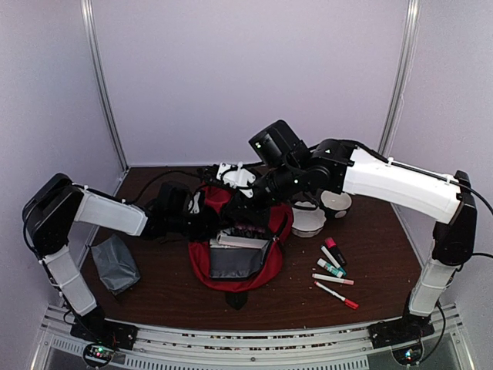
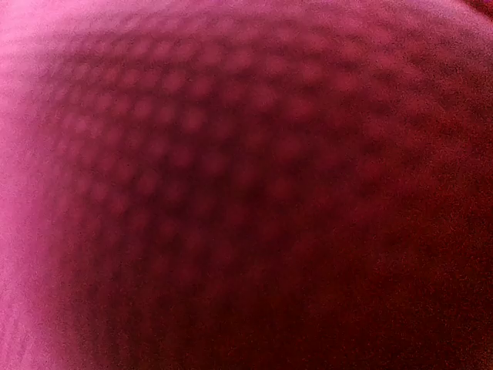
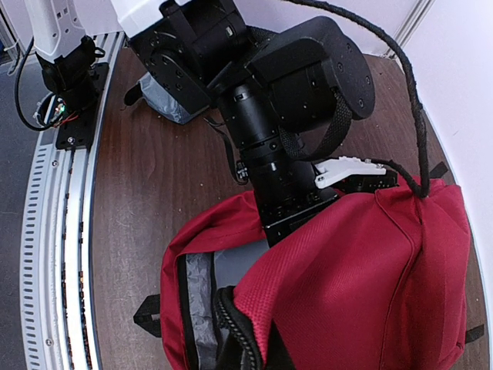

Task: Pack the student bag
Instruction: Place the book in the largest pocket of the bag.

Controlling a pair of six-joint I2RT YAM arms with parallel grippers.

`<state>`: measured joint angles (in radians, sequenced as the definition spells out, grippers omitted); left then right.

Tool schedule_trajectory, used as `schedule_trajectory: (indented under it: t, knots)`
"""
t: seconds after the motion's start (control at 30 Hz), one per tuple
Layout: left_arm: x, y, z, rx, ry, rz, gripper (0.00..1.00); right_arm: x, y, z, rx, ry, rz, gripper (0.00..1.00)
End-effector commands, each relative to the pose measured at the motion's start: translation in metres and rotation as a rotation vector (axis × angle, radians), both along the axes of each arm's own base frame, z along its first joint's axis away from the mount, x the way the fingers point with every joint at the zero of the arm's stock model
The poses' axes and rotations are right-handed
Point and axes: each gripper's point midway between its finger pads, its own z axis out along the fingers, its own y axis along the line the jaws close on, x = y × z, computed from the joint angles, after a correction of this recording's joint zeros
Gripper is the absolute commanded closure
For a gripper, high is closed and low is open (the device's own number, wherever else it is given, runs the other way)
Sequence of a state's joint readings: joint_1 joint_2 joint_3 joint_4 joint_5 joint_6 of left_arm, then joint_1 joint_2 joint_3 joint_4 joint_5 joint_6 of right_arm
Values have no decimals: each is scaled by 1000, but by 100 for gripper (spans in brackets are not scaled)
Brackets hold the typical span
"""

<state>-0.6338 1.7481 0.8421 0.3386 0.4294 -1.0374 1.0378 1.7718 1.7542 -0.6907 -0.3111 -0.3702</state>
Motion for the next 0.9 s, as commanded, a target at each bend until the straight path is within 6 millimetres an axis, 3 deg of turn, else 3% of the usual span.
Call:
schedule_trajectory:
  t: [0.0, 0.33, 0.53, 0.67, 0.77, 0.87]
  knots:
    - [12, 20, 17, 109, -67, 58, 36, -15, 8, 23, 71, -18, 53, 100]
    - [-7, 37, 34, 226, -80, 78, 29, -11, 6, 23, 66, -31, 34, 100]
    - [-47, 45, 32, 318, -79, 50, 30, -4, 2, 24, 68, -33, 3, 100]
    - [-77, 35, 42, 308, -138, 32, 32, 0, 3, 21, 68, -21, -10, 100]
    - [-91, 20, 47, 245, -204, 35, 51, 1, 5, 19, 69, -10, -11, 100]
    - [-98, 2, 43, 142, -226, 66, 94, 1, 7, 16, 64, 5, -13, 100]
